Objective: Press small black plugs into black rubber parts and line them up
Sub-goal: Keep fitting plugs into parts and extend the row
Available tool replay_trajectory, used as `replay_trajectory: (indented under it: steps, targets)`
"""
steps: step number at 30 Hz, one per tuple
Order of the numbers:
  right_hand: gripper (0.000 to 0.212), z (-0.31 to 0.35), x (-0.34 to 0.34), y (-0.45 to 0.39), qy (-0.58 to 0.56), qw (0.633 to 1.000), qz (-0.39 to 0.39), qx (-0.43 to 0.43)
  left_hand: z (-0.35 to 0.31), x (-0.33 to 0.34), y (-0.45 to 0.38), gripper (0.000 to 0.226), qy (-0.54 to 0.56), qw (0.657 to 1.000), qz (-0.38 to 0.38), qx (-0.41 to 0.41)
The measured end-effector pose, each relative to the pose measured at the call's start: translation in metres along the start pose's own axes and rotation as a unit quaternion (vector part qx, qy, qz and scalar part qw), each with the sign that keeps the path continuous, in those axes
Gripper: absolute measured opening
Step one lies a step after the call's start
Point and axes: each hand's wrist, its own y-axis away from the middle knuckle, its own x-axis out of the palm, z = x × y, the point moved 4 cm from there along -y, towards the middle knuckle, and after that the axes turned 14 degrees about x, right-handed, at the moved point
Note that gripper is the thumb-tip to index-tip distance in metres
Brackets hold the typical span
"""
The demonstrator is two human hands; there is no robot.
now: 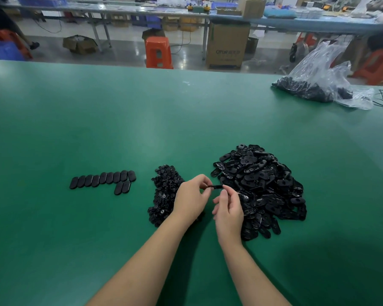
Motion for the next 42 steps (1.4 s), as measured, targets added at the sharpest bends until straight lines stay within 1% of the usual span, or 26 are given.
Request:
replay_trajectory:
  steps: [2,4,7,9,11,12,14,16,18,20,23,26,31,38,42]
  targets:
    - [0.019,0.0,0.0,0.0,-0.008,1.0,0.014,-0.008,-0.002,-0.002,0.011,0.005,-0.013,0.998,0.007,0.056]
    - [0.024,-0.001,0.0,-0.001,0.002,1.0,0.023,-0.015,0.0,-0.002,0.018,0.007,-0.042,0.995,0.016,0.092]
    - [0.02,-0.004,0.002,-0.002,0.0,0.999,0.034,-0.004,0.004,-0.005,0.025,0.016,-0.087,0.99,0.028,0.106]
    - [0.019,-0.006,0.002,-0.003,-0.007,0.999,0.033,0.004,0.008,-0.01,0.027,0.02,-0.092,0.99,0.02,0.104]
    - [0.015,-0.006,0.002,-0.004,-0.004,0.999,0.035,0.0,0.012,-0.02,0.025,0.02,-0.087,0.992,-0.001,0.088]
    - [0.016,-0.006,0.003,-0.004,0.001,0.999,0.035,-0.001,0.015,-0.027,0.024,0.018,-0.089,0.993,-0.02,0.073]
    - [0.025,-0.007,0.004,-0.003,0.01,0.999,0.039,0.005,0.027,-0.045,0.022,0.015,-0.099,0.993,-0.066,0.021]
    - [0.026,-0.008,0.005,-0.003,0.024,0.999,0.045,0.012,0.046,-0.062,0.022,0.015,-0.111,0.988,-0.097,-0.047]
    - [0.023,-0.008,0.005,-0.002,0.041,0.998,0.05,0.009,0.067,-0.077,0.025,0.018,-0.125,0.982,-0.097,-0.102]
    - [0.024,-0.006,0.005,0.0,0.051,0.997,0.051,0.0,0.084,-0.087,0.029,0.026,-0.139,0.978,-0.081,-0.132]
    - [0.024,-0.005,0.005,0.001,0.054,0.998,0.043,-0.009,0.098,-0.091,0.031,0.039,-0.164,0.975,-0.034,-0.145]
    - [0.018,-0.005,0.005,0.001,0.066,0.997,0.04,-0.016,0.102,-0.091,0.026,0.042,-0.185,0.972,-0.013,-0.148]
    - [0.015,-0.006,0.005,0.0,0.072,0.996,0.042,-0.02,0.104,-0.091,0.02,0.034,-0.21,0.965,-0.016,-0.155]
    - [0.017,-0.007,0.005,-0.001,0.071,0.996,0.037,-0.026,0.104,-0.092,0.024,0.018,-0.201,0.967,-0.06,-0.146]
    - [0.017,-0.006,0.005,-0.001,0.068,0.997,0.025,-0.031,0.103,-0.093,0.024,0.014,-0.203,0.969,-0.039,-0.137]
